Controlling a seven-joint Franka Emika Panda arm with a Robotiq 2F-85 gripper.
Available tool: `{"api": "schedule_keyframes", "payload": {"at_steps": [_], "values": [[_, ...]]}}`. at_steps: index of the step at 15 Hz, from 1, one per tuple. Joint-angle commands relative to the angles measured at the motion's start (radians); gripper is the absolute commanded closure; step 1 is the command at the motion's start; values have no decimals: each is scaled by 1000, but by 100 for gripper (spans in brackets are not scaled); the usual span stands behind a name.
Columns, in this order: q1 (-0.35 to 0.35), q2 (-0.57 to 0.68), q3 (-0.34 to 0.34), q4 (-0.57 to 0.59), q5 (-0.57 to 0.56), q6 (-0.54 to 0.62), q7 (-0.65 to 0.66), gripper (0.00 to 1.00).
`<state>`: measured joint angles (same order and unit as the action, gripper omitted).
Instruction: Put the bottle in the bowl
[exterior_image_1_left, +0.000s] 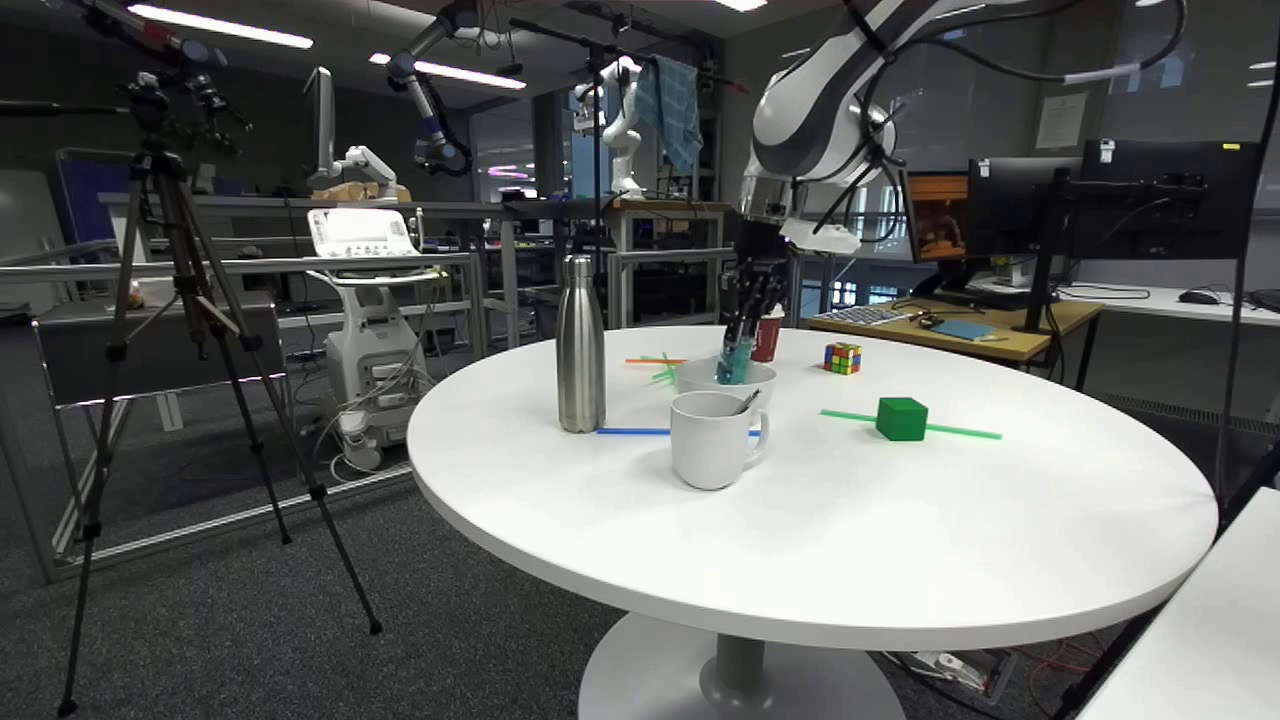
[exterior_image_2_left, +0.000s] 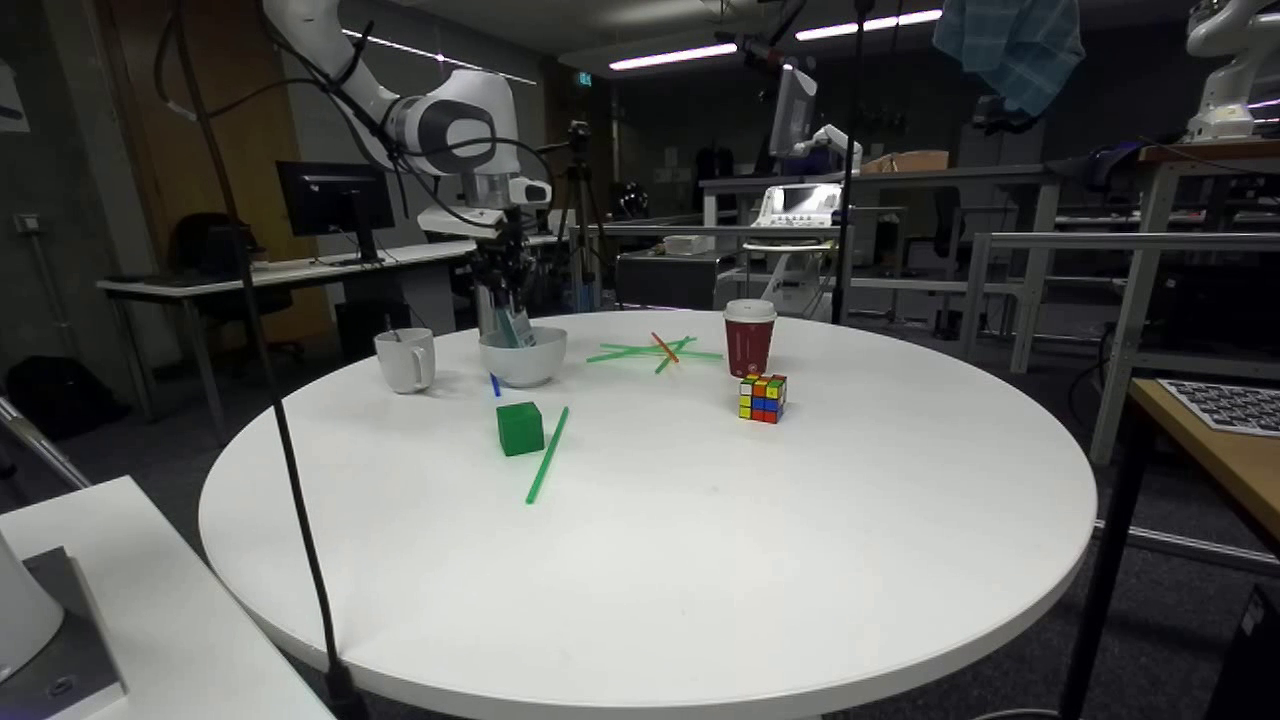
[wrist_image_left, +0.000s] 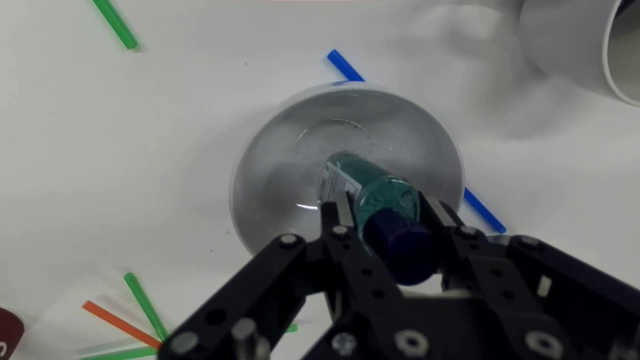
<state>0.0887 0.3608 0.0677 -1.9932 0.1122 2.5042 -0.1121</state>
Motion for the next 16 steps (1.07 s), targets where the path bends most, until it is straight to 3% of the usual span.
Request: {"api": "schedule_keyframes", "payload": {"at_steps": [1, 14, 15, 16], "values": [[-12, 20, 6, 33, -20, -16, 17, 89], [-12, 45, 4, 34, -21, -24, 23, 89], [-12, 45, 4, 34, -21, -25, 23, 75], [-11, 46, 3, 34, -22, -24, 25, 39]]}}
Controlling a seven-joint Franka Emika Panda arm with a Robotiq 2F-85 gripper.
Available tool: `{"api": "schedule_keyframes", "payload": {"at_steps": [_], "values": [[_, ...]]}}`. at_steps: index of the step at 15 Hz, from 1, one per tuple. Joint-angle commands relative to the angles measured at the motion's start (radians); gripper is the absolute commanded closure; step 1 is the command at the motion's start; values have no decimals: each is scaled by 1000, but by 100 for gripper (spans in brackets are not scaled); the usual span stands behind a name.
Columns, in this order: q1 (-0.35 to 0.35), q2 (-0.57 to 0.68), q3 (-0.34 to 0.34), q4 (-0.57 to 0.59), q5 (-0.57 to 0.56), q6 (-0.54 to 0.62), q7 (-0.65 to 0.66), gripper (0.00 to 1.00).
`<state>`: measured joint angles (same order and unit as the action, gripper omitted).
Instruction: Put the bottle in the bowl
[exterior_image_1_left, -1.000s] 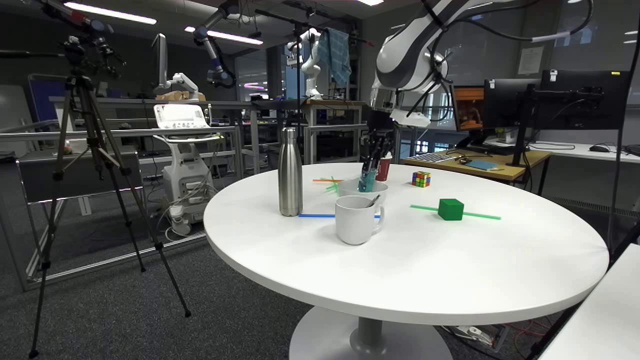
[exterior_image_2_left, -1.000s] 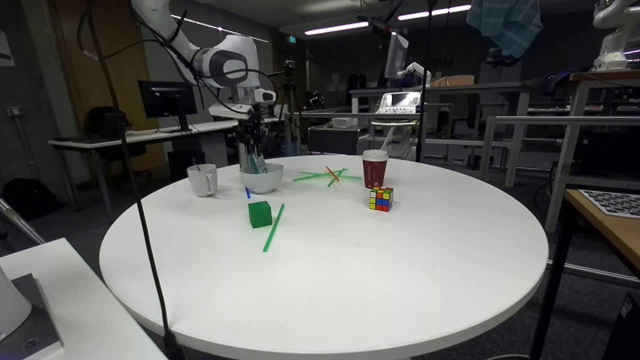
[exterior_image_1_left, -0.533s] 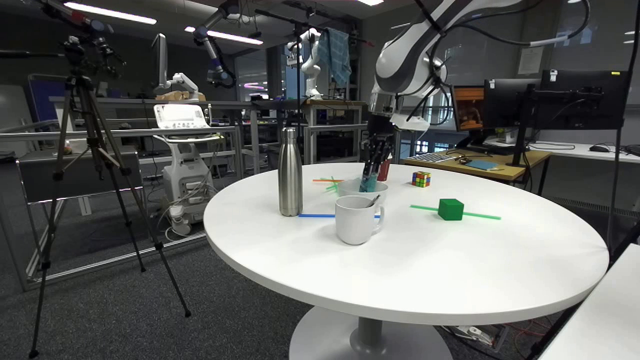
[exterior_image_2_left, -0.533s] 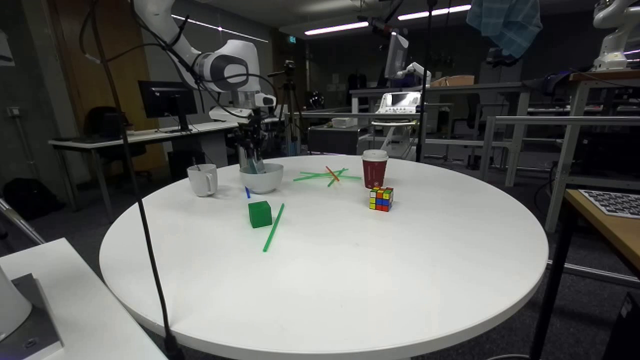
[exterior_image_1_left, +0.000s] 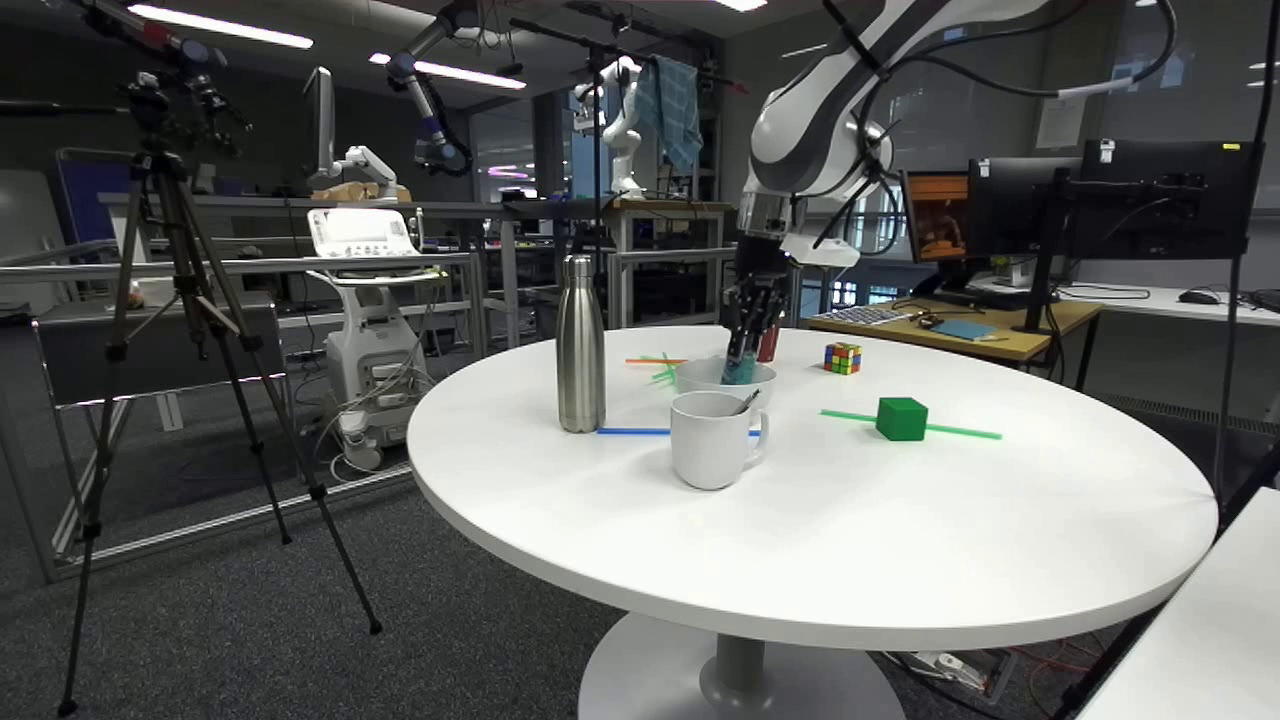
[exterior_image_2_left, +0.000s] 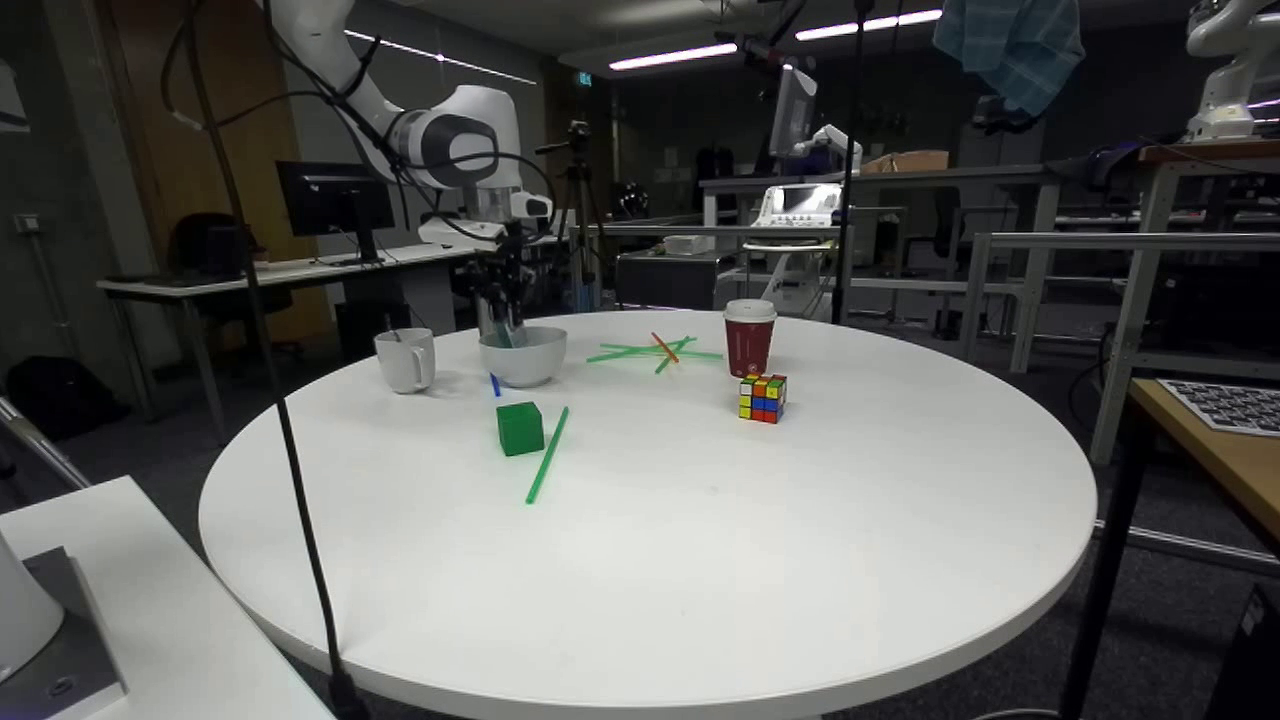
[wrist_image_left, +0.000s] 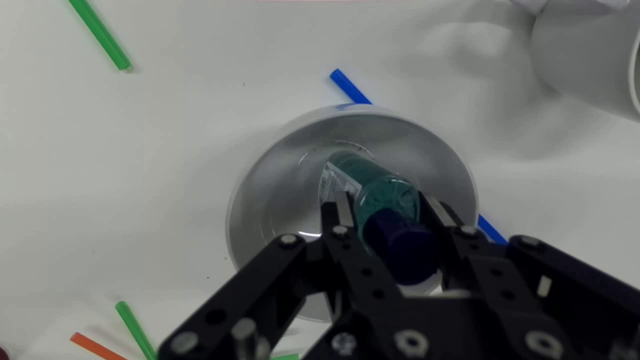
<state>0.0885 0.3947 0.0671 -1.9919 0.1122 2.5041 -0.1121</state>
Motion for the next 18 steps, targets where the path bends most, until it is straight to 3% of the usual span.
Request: {"api": "schedule_keyframes", "payload": {"at_steps": [1, 6, 18], "values": [[-11, 12, 4, 33, -22, -24, 25, 37], [-12, 11, 3, 34, -19, -24, 26, 1], [-10, -22, 4, 19, -21, -3, 28, 0]]}}
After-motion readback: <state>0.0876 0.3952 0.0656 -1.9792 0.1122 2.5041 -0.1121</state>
